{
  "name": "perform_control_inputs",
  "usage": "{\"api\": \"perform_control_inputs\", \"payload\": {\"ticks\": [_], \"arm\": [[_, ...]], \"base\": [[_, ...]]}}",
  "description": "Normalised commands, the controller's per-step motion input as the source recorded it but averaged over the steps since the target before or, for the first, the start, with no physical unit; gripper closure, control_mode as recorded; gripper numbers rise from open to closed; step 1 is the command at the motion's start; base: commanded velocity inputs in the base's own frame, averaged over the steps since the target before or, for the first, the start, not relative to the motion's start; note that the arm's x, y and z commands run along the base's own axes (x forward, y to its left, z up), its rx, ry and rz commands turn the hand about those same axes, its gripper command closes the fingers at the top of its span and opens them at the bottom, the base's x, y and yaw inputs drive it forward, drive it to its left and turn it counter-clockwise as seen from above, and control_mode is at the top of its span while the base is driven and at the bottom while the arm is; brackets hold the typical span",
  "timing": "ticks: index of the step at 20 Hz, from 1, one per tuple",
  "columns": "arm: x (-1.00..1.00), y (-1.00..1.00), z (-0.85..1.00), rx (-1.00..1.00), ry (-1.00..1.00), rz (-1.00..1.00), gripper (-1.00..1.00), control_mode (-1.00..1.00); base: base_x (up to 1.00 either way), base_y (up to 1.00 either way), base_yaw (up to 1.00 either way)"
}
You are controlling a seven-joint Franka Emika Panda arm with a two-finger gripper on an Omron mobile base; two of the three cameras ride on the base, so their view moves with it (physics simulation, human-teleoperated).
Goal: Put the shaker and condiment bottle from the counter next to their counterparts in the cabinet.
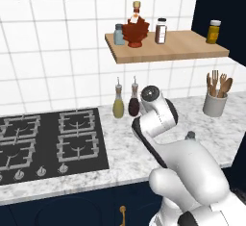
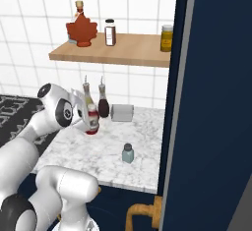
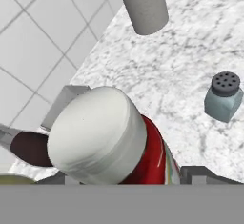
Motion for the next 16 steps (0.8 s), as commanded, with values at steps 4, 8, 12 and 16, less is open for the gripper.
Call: {"api": "perform_control_inputs", "payload": {"ticks": [4, 8, 12, 16], "arm": [[-0.15, 0.14, 0.61, 0.00, -0.09, 0.03, 1.00, -1.00], [-0.20, 0.16, 0.64, 0.00, -0.01, 0.02, 1.00, -1.00], [-0.20, 0.10, 0.61, -0.03, 0.00, 0.00, 1.00, -1.00], [-0.16, 0.09, 0.54, -0.06, 0.00, 0.00, 1.00, -1.00]], "base": [[0.00, 0.00, 0.00], [0.00, 0.00, 0.00], [0.00, 0.00, 0.00], [0.00, 0.00, 0.00]]}}
